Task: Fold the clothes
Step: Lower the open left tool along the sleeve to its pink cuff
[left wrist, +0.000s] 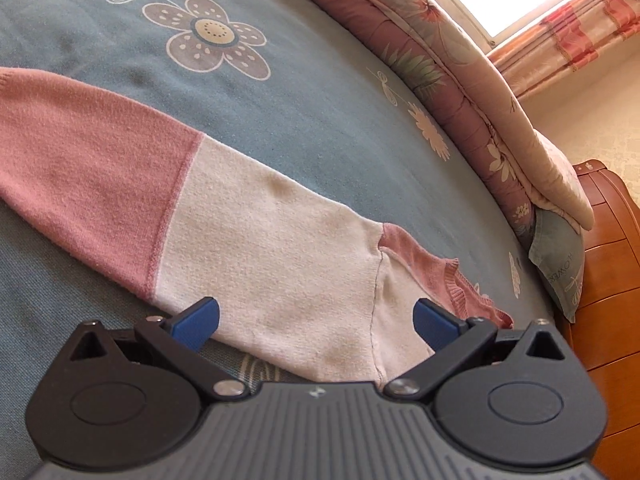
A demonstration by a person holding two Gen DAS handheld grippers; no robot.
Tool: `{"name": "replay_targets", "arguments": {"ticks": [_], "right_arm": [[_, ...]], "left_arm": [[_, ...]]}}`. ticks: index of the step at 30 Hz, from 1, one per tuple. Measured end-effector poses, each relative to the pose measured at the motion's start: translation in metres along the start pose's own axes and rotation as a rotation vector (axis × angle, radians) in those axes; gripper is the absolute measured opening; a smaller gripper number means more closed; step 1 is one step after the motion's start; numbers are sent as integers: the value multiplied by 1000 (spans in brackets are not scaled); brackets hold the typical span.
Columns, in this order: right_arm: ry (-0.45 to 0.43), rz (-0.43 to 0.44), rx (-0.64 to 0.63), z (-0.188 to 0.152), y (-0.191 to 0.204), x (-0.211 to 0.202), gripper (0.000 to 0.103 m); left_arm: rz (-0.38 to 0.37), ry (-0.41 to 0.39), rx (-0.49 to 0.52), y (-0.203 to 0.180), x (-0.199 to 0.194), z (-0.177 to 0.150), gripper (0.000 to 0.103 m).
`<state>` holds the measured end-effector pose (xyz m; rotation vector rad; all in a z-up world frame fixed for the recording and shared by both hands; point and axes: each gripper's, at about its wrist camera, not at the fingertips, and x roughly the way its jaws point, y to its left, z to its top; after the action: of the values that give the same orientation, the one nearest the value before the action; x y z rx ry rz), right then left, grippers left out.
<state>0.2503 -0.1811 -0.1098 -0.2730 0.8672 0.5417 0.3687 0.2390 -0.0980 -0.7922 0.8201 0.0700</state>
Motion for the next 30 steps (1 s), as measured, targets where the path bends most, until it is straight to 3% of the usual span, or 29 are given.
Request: {"name": "replay_targets", "arguments": {"ticks": [4,6,11,14,20,27,30], "right_arm": [[1,-1,0,1,1,0,103],[1,-3,2,0,1,0,103],[1,-8,5,0,1,0,103],[1,-5,7,0,1,0,103],[-6,-3,8,-1,0,0,103],[-8,-5,9,-1,0,0,103],[-9,-4,9,-1,0,0,103]], "left_arm": [[60,-41,-14,-1,3,0,102],[75,-22,-49,6,6,-5,102],[50,-104,-44,12,-15,10,102],[91,-89,-110,31,-9,18,102],[110,-145,-102,44,-31,11,102],[71,-225,-267,92,-67,19,102],[51,-238,-325,110,-62,10,102]]}}
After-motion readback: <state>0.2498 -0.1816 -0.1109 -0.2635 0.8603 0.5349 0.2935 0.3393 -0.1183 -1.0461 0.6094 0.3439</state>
